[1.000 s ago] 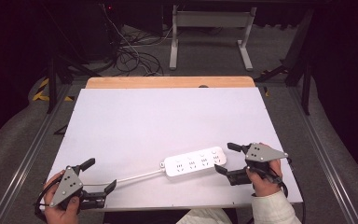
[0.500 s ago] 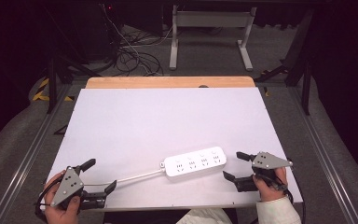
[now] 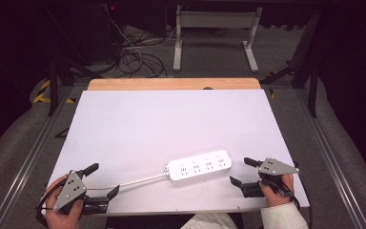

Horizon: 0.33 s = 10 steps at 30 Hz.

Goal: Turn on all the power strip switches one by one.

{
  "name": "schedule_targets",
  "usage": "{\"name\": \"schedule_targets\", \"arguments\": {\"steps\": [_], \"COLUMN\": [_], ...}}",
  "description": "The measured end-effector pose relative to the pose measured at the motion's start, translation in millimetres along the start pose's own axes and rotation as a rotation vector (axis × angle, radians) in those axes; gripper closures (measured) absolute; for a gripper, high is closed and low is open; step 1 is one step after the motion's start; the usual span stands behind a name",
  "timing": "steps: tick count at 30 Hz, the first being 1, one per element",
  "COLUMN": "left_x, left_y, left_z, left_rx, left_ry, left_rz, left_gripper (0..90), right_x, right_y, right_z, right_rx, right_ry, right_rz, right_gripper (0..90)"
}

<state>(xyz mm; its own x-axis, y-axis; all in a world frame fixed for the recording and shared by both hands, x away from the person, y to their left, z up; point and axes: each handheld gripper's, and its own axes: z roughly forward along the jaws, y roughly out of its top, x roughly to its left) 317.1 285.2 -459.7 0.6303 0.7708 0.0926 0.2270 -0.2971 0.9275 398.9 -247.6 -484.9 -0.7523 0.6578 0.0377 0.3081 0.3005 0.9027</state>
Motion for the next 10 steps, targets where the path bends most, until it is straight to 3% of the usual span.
{"name": "schedule_targets", "arguments": {"steps": [5, 10], "left_x": [0.0, 0.3], "left_y": [-0.6, -1.2], "left_z": [1.0, 0.2], "left_rx": [0.006, -0.003], "left_ry": [0.002, -0.003], "left_rz": [-0.004, -0.028], "left_gripper": [5.1, 5.1], "right_x": [-3.2, -2.6], "right_y": [0.2, 1.8], "right_z": [0.1, 0.0], "right_rx": [0.001, 0.004], "right_ry": [-0.023, -0.032], "right_rz": [0.01, -0.021], "right_gripper": [10.8, 10.4]}}
